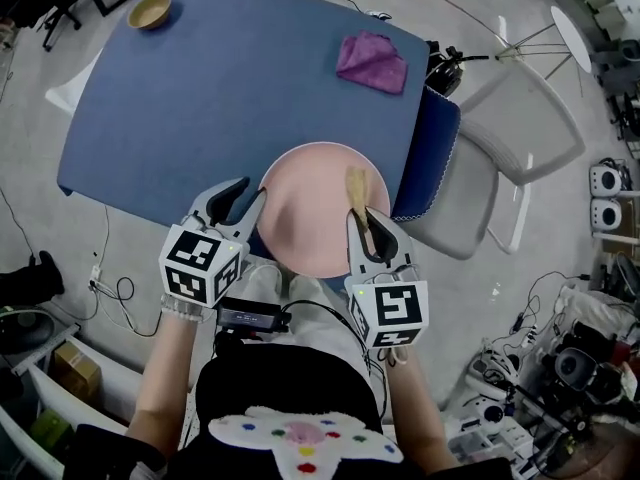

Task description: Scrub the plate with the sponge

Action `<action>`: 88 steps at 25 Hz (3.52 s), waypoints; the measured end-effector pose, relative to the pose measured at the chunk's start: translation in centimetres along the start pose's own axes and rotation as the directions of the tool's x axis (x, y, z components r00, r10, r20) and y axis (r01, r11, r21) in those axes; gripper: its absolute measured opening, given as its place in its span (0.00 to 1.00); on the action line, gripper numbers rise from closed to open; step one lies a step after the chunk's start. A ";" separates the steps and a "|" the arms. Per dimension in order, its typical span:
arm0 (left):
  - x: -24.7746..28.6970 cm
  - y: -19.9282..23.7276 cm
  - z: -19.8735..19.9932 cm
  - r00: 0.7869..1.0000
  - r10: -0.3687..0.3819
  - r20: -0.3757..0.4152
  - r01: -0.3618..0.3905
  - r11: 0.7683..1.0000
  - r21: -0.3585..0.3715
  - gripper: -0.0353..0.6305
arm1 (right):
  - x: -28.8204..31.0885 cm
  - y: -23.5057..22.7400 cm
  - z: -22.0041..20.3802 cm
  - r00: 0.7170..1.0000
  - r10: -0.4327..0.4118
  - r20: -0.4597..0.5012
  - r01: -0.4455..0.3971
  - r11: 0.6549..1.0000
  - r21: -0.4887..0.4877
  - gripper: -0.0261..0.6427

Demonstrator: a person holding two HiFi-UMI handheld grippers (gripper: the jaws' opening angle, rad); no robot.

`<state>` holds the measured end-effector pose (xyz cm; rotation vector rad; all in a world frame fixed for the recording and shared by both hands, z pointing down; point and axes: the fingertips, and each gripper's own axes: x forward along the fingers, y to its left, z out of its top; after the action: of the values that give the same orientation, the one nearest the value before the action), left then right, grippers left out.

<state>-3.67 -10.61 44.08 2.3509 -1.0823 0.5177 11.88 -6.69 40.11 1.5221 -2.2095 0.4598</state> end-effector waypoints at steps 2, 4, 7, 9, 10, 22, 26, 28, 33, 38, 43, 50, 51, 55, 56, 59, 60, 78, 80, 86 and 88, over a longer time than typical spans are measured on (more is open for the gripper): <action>0.3 0.4 -0.9 1.000 0.004 -0.017 -0.005 1.000 -0.021 0.23 | 0.9 0.1 -0.5 1.000 0.008 -0.016 -0.008 1.000 -0.003 0.10; 0.8 0.4 -1.7 0.999 0.003 -0.037 -0.004 0.999 -0.037 0.23 | 1.6 0.0 -1.0 0.999 0.012 -0.035 -0.012 1.000 -0.009 0.10; 1.4 0.4 -2.5 0.998 -0.003 -0.064 -0.001 0.999 -0.049 0.23 | 2.6 -0.3 -1.8 0.997 0.012 -0.070 -0.013 1.000 -0.021 0.10; 1.8 0.7 -3.1 0.997 0.003 -0.079 -0.007 0.998 -0.057 0.23 | 3.4 -0.5 -2.4 0.996 0.009 -0.094 -0.012 1.000 -0.028 0.10; 2.1 0.9 -3.3 0.996 0.005 -0.085 -0.011 0.998 -0.063 0.23 | 3.8 -0.6 -2.7 0.994 0.006 -0.106 -0.009 0.999 -0.031 0.10; 3.4 1.1 -4.7 0.993 -0.004 -0.119 -0.006 0.997 -0.078 0.14 | 6.9 -1.4 -5.0 0.971 -0.060 -0.230 0.038 0.994 -0.102 0.10; 3.7 1.2 -4.6 0.994 -0.013 -0.110 0.004 0.997 -0.080 0.13 | 8.1 -1.4 -5.6 0.960 -0.060 -0.274 0.026 0.992 -0.124 0.10; 3.7 1.2 -4.5 0.994 -0.017 -0.104 0.007 0.996 -0.092 0.13 | 8.6 -1.4 -5.9 0.954 -0.065 -0.293 0.024 0.990 -0.140 0.10; 3.6 1.1 -4.7 0.995 -0.025 -0.092 0.014 0.994 -0.113 0.13 | 9.4 -0.7 -6.7 0.937 -0.096 -0.336 0.005 0.965 -0.262 0.10; 3.7 1.1 -4.7 0.995 -0.034 -0.091 0.023 0.993 -0.115 0.13 | 10.3 -0.2 -7.0 0.925 -0.133 -0.357 -0.020 0.919 -0.393 0.10; 3.8 1.1 -4.5 0.995 -0.040 -0.092 0.029 0.993 -0.115 0.13 | 11.0 0.2 -7.1 0.918 -0.155 -0.365 -0.049 0.869 -0.492 0.10; 3.8 1.1 -4.6 0.995 -0.044 -0.094 0.033 0.993 -0.118 0.13 | 11.7 1.2 -6.8 0.925 -0.118 -0.361 -0.092 0.853 -0.514 0.10; 3.9 1.1 -4.6 0.995 -0.044 -0.095 0.033 0.992 -0.118 0.13 | 11.7 1.4 -6.8 0.926 -0.111 -0.361 -0.102 0.847 -0.521 0.10; 3.8 1.0 -4.5 0.995 -0.043 -0.094 0.031 0.993 -0.117 0.13 | 11.9 2.6 -6.7 0.930 -0.077 -0.360 -0.142 0.826 -0.545 0.10; 3.9 1.0 -4.4 0.995 -0.042 -0.094 0.030 0.993 -0.116 0.13 | 11.9 2.9 -6.7 0.930 -0.068 -0.361 -0.153 0.822 -0.549 0.10; 4.0 1.0 -4.4 0.995 -0.039 -0.094 0.028 0.993 -0.115 0.13 | 12.0 3.8 -6.7 0.930 -0.038 -0.365 -0.186 0.809 -0.558 0.10; 4.0 1.0 -4.5 0.995 -0.039 -0.094 0.028 0.993 -0.114 0.13 | 12.0 4.2 -6.7 0.930 -0.027 -0.367 -0.197 0.806 -0.559 0.10; 3.8 1.4 -4.6 0.996 -0.030 -0.089 0.021 0.994 -0.108 0.13 | 11.1 8.1 -7.4 0.909 0.089 -0.407 -0.320 0.777 -0.543 0.10; 3.8 1.3 -4.5 0.996 -0.030 -0.088 0.020 0.994 -0.107 0.13 | 11.2 7.7 -7.3 0.913 0.066 -0.402 -0.298 0.780 -0.550 0.10; 3.7 1.4 -4.5 0.995 -0.038 -0.091 0.027 0.993 -0.113 0.13 | 11.5 5.3 -7.2 0.919 0.002 -0.395 -0.234 0.808 -0.541 0.10; 3.7 1.4 -4.5 0.995 -0.039 -0.091 0.029 0.993 -0.113 0.13 | 11.5 4.2 -7.2 0.919 -0.027 -0.393 -0.206 0.818 -0.537 0.10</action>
<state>-3.04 -10.93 50.05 2.2223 -1.0015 0.5347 5.42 -10.90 51.99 0.9123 -1.8721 0.0835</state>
